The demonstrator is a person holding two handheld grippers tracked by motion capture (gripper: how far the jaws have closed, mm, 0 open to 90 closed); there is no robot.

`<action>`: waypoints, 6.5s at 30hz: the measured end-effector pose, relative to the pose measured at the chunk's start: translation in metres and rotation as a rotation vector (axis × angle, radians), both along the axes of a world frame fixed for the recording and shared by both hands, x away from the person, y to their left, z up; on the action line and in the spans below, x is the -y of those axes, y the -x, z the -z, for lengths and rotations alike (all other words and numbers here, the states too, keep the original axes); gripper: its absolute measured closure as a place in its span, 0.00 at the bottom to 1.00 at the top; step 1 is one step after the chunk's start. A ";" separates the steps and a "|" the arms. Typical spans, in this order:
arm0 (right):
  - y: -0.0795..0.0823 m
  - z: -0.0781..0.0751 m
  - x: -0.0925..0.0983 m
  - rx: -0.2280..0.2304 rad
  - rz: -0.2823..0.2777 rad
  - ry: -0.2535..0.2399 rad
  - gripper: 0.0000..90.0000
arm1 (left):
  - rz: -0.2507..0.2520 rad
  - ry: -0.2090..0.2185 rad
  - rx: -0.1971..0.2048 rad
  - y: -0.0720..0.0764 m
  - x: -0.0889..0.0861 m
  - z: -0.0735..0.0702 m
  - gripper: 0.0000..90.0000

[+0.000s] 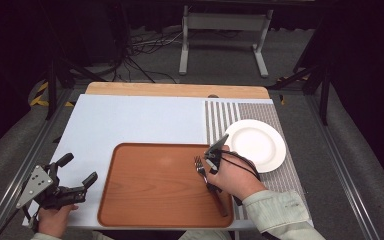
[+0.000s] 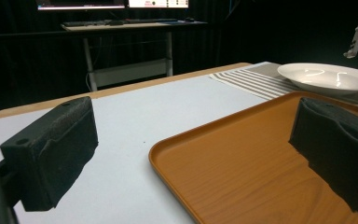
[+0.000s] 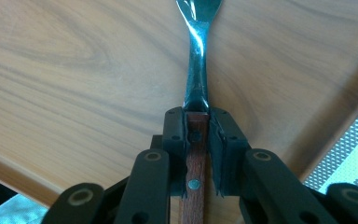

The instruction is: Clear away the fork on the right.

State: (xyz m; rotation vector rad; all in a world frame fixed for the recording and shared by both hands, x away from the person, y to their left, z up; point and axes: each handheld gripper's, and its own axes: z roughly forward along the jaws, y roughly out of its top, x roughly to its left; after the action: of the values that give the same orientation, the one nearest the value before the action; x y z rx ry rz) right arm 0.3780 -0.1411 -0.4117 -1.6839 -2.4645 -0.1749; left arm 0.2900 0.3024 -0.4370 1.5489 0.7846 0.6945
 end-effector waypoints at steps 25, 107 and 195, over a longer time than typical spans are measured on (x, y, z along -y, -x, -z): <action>-0.001 -0.019 -0.002 0.429 -0.294 -0.160 0.27 | -0.001 -0.002 0.001 0.001 0.000 0.000 0.02; -0.044 0.021 -0.003 0.620 -0.678 -0.138 1.00 | 0.003 -0.005 0.003 0.001 0.000 -0.001 0.02; 0.023 -0.052 0.131 1.101 -0.397 -0.499 0.14 | 0.008 0.001 -0.002 -0.002 0.002 0.000 0.02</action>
State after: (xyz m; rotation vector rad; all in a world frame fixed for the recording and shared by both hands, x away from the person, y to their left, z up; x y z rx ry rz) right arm 0.3547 -0.2718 -0.3600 -0.9246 -2.9050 -1.8859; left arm 0.2919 0.3001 -0.4366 1.5513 0.7795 0.6864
